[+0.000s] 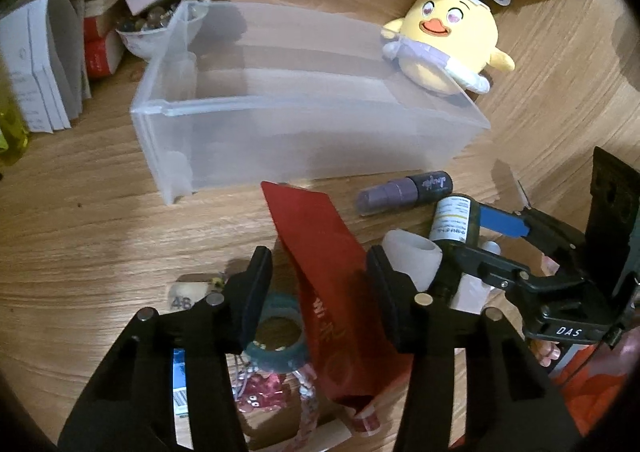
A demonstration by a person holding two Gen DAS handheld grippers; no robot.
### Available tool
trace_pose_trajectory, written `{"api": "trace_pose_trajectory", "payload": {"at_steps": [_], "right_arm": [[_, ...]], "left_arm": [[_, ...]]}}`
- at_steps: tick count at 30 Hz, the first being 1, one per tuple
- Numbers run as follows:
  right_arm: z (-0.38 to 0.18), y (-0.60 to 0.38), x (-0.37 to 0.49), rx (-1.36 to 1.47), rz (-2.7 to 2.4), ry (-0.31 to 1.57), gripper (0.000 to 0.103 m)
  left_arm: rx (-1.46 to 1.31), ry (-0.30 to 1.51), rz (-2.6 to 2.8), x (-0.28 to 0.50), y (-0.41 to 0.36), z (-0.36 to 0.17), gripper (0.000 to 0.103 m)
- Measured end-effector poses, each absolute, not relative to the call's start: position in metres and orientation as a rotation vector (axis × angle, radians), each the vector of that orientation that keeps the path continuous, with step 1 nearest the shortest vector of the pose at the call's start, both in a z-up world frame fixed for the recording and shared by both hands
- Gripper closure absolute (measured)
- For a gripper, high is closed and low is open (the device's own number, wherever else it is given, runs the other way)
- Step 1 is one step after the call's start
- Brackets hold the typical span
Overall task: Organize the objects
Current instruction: 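Grasp the red pouch with the left tool while the right tool grasps the green bottle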
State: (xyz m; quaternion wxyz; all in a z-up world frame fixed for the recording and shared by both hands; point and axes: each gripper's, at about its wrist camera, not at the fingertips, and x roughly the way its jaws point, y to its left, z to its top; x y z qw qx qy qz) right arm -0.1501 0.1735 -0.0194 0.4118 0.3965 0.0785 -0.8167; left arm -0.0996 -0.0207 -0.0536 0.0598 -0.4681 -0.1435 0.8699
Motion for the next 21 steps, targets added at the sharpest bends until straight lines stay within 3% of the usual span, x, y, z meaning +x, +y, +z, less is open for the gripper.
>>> {"api": "trace_pose_trajectory", "payload": {"at_steps": [4, 8, 21], "right_arm": [[-0.019, 0.172, -0.151, 0.994, -2.050, 0.202, 0.045], [-0.019, 0.170, -0.151, 0.981, -2.053, 0.219, 0.045], [-0.010, 0.174, -0.144, 0.922, -2.116, 0.230, 0.046]], "left_arm": [[-1.428, -0.443, 2.624, -0.101, -0.019, -0.055, 0.055], [-1.418, -0.451, 2.626, -0.101, -0.019, -0.054, 0.070], [-1.327, -0.534, 2.708, -0.090, -0.030, -0.039, 0.089]]}}
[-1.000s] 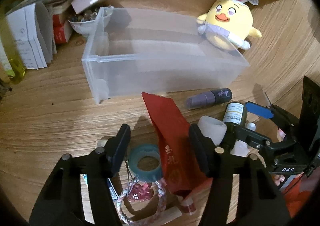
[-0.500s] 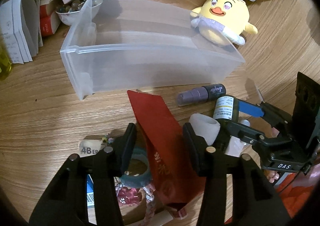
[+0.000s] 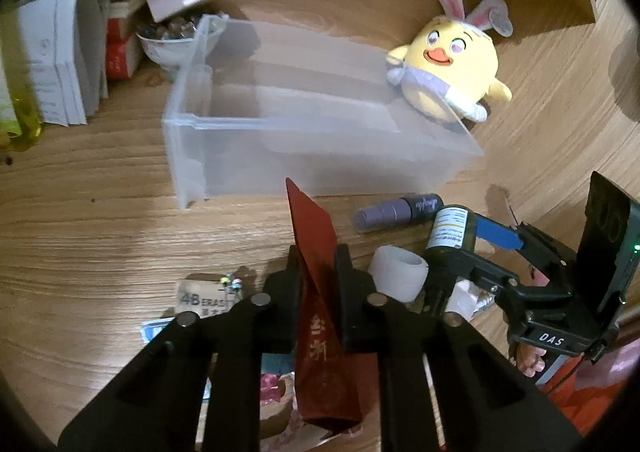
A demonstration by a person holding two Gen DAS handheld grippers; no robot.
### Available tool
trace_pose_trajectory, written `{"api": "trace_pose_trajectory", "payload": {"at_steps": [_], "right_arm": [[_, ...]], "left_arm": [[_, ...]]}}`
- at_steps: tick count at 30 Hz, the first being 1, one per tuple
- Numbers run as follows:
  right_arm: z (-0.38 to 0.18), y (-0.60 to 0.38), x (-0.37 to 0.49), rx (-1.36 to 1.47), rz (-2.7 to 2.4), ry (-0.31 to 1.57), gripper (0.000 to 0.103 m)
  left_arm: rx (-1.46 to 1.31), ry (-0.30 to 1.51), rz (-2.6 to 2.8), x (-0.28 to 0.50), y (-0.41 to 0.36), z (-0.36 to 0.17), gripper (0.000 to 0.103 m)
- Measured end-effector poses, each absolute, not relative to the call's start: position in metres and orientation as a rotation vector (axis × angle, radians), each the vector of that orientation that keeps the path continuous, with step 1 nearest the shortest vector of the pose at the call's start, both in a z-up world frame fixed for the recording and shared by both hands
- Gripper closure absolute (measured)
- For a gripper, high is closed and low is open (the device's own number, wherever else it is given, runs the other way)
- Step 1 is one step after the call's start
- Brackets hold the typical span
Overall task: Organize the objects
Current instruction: 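Grasp the red pouch with the left tool while the right tool grasps the green bottle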
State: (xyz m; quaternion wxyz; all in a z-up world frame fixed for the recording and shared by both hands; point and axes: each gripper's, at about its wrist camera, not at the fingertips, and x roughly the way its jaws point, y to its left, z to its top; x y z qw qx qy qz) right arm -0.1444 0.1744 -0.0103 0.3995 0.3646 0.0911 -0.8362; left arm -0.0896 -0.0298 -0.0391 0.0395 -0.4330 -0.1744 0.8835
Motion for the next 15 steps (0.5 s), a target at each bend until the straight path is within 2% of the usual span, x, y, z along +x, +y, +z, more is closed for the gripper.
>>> {"api": "trace_pose_trajectory", "payload": {"at_steps": [15], "right_arm": [[0.008, 0.187, -0.141, 0.861, -2.186, 0.164, 0.046]], "left_arm": [[-1.227, -0.545, 2.802, -0.062, -0.038, -0.018, 0.091]]}}
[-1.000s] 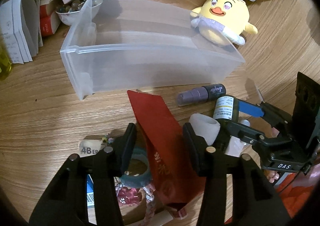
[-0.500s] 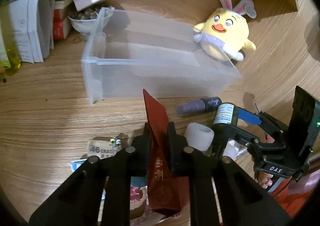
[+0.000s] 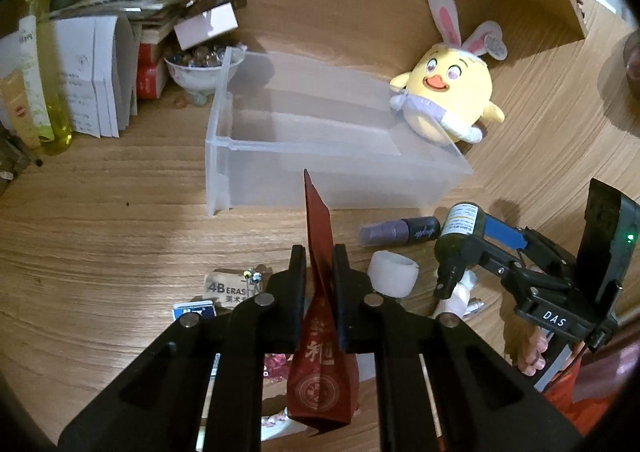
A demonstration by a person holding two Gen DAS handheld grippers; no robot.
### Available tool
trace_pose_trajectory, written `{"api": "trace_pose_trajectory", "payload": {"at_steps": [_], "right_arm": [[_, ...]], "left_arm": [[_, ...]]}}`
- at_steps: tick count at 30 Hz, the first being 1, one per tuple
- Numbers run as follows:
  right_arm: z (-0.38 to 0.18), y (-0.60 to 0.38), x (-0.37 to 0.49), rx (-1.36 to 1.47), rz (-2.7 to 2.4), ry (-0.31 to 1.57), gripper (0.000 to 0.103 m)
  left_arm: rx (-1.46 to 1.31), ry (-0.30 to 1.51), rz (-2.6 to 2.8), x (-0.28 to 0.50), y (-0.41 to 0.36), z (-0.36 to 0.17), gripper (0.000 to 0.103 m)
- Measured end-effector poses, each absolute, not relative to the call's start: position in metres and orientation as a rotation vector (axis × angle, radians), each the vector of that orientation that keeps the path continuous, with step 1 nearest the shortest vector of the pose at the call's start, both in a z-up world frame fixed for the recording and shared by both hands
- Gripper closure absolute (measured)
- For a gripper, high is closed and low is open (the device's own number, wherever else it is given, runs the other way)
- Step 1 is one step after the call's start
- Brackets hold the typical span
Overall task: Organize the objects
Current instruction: 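Grasp the red pouch with the left tool while the right tool grasps the green bottle, then carry both items into the clear bin and open both tools to release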
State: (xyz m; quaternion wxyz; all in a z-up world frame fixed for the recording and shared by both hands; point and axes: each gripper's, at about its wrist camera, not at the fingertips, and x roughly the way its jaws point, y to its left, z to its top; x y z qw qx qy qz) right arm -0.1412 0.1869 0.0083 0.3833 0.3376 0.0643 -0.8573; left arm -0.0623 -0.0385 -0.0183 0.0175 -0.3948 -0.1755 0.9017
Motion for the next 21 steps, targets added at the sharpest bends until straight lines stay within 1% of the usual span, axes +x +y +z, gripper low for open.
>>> {"api": "trace_pose_trajectory", "payload": {"at_steps": [10, 21], "right_arm": [[0.028, 0.191, -0.141, 0.797, -2.204, 0.095, 0.046], [0.055, 0.181, -0.146, 0.704, -2.236, 0.093, 0.046]], "left_arm": [[-1.111, -0.520, 2.864, -0.058, -0.036, 0.010, 0.092], [-1.005, -0.496, 2.925, -0.068, -0.043, 0.040, 0.092]]}}
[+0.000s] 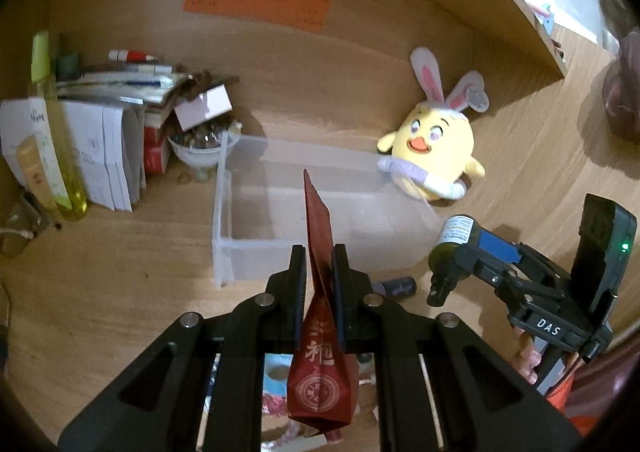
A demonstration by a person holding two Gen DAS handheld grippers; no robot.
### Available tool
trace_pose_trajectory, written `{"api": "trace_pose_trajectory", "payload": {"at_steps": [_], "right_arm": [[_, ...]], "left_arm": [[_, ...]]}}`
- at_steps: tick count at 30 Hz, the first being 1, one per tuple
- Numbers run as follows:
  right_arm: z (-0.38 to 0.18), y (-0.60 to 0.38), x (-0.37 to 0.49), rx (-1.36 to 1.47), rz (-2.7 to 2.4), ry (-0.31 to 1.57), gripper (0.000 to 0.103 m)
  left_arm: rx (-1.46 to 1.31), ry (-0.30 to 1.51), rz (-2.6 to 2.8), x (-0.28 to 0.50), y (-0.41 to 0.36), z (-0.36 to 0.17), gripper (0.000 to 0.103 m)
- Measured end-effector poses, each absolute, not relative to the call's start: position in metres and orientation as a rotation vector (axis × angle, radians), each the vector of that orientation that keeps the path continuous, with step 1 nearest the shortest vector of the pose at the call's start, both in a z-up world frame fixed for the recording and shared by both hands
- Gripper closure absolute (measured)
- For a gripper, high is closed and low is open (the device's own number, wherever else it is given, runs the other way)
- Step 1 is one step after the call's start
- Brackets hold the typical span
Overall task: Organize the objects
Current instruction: 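Carry both items into the clear bin and open both tools to release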
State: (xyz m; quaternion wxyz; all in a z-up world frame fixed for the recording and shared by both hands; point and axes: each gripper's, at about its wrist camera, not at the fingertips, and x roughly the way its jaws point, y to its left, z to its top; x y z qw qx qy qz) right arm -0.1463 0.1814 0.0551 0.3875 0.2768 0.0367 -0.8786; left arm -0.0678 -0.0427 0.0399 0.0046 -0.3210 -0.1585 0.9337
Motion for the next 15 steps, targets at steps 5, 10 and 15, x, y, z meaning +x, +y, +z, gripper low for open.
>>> {"api": "trace_pose_trajectory", "payload": {"at_steps": [5, 10, 15], "right_arm": [[0.067, 0.176, -0.156, 0.673, -2.254, 0.087, 0.046], [0.080, 0.171, -0.169, 0.643, -2.280, 0.085, 0.046], [0.089, 0.160, -0.181, 0.629, -2.288, 0.105, 0.046]], "left_arm": [[-0.955, -0.475, 2.956, -0.077, -0.049, 0.056, 0.092], [-0.909, -0.459, 2.996, -0.088, -0.056, 0.069, 0.092], [-0.883, -0.480, 3.021, -0.101, -0.068, 0.076, 0.092]]}}
